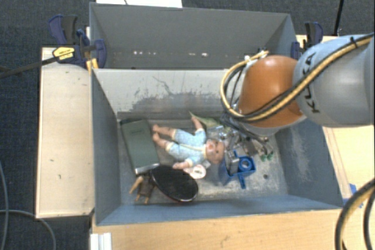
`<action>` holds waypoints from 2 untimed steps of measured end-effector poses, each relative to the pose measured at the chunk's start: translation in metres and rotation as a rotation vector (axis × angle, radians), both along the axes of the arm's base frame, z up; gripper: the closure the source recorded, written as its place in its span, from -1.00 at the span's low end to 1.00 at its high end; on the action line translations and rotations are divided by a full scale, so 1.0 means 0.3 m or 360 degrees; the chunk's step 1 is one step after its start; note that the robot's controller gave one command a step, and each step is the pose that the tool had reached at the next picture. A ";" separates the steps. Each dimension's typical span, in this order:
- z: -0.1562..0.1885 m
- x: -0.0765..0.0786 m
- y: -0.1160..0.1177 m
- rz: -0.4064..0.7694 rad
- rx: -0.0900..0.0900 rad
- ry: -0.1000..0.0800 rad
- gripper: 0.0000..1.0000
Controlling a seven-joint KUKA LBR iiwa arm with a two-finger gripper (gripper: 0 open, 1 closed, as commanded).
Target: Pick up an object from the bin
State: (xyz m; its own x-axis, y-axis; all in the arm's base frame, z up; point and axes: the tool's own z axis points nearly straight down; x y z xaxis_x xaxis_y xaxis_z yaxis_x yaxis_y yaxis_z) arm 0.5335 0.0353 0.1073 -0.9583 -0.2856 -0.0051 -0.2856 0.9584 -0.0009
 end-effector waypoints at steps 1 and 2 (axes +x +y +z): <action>0.012 -0.001 0.000 -0.0001 0.0000 0.0002 1.00; 0.019 0.000 0.000 -0.0002 0.0000 0.0001 1.00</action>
Offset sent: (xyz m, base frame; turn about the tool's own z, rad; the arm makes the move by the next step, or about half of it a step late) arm 0.0000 -0.0001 0.0058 0.0000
